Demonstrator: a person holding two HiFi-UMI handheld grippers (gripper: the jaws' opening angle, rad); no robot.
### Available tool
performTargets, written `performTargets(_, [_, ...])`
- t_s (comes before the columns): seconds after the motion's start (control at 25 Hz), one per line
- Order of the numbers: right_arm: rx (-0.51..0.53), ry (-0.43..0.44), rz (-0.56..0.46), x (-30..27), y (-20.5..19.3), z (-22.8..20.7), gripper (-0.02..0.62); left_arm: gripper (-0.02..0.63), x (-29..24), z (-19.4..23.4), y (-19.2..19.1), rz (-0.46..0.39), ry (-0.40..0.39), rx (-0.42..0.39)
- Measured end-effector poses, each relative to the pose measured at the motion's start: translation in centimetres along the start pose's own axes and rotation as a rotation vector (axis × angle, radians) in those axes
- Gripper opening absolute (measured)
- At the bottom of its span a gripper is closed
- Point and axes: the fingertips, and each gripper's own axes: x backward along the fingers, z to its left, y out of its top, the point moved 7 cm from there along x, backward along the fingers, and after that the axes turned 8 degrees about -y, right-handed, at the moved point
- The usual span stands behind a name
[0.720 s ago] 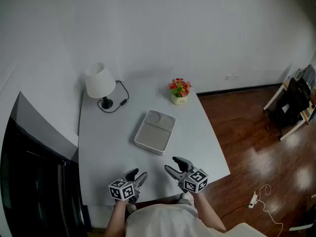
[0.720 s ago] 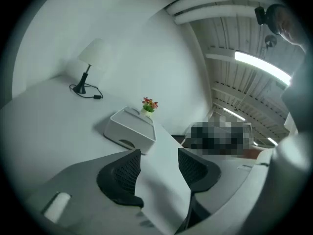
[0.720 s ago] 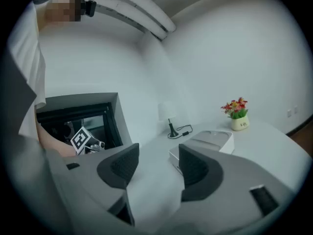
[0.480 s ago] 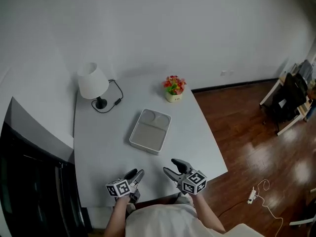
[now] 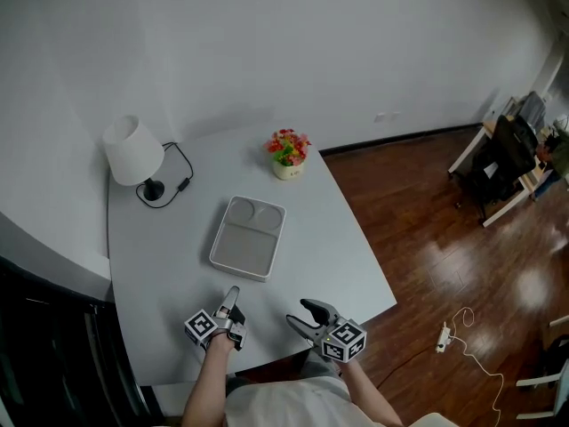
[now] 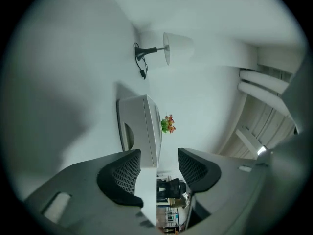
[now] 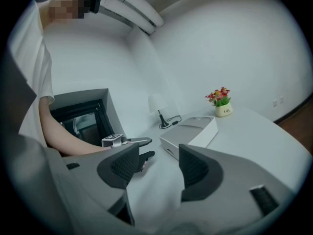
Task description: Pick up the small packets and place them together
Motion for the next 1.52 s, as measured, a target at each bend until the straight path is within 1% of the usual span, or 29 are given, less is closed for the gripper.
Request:
performTargets(0.12, [0.005, -0.023, 0.015, 0.7, -0.5, -0.3, 0.253, 0.229, -1.5, 1.0, 0.9, -0.057, 0.002, 0.033])
performTargets(0.24, [0.009, -0.05, 0.024, 1.5, -0.5, -0.8, 0.253, 0.231, -2.7, 2.3, 1.5, -0.082, 0.016, 0.046])
performTargets(0.28, [0.009, -0.059, 0.025, 1.8, -0.5, -1.1, 0.253, 0.269, -3.1, 2.5, 1.6, -0.09, 0.014, 0.056])
performTargets(0.32, [0.009, -0.067, 0.027, 2.0, -0.4, -1.3, 0.253, 0.289, -3.5, 2.7, 1.7, -0.1, 0.016, 0.063])
performTargets(0.4, [0.006, -0.083, 0.032, 2.5, -0.5, -1.8, 0.253, 0.35, -4.0, 3.2, 1.9, -0.117, 0.025, 0.072])
performTargets(0.52, [0.002, -0.097, 0.038, 2.9, -0.6, -2.2, 0.253, 0.368, -5.2, 3.4, 1.8, -0.131, -0.005, 0.104])
performTargets(0.68, [0.004, -0.095, 0.041, 2.9, -0.7, -2.2, 0.253, 0.363, -7.0, 3.3, 2.4, -0.167, -0.05, 0.157])
performTargets(0.72, [0.003, -0.092, 0.042, 2.9, -0.7, -2.1, 0.253, 0.359, -7.4, 3.4, 2.5, -0.177, -0.047, 0.17])
performTargets(0.8, [0.001, -0.086, 0.041, 2.9, -0.7, -2.0, 0.253, 0.349, -7.8, 3.9, 2.6, -0.189, -0.01, 0.182])
performTargets(0.88, [-0.002, -0.085, 0.035, 2.9, -0.6, -1.9, 0.253, 0.263, -7.8, 4.2, 2.4, -0.191, 0.028, 0.178])
performTargets(0.96, [-0.001, -0.087, 0.034, 3.0, -0.6, -1.9, 0.253, 0.265, -7.7, 4.1, 2.2, -0.188, 0.038, 0.18])
performTargets(1.08, [0.006, -0.077, 0.043, 2.9, -1.0, -1.5, 0.253, 0.247, -7.6, 4.0, 2.2, -0.164, 0.043, 0.185])
performTargets(1.2, [0.005, -0.064, 0.043, 2.7, -1.2, -1.0, 0.253, 0.233, -7.2, 3.8, 2.1, -0.135, 0.07, 0.163])
performTargets(1.32, [0.013, -0.05, 0.037, 2.5, -1.1, -0.3, 0.253, 0.235, -6.5, 3.7, 2.0, -0.128, 0.094, 0.161])
performTargets(1.52, [0.023, -0.043, 0.029, 2.4, -1.0, 0.2, 0.253, 0.232, -5.3, 3.9, 1.7, -0.121, 0.089, 0.168])
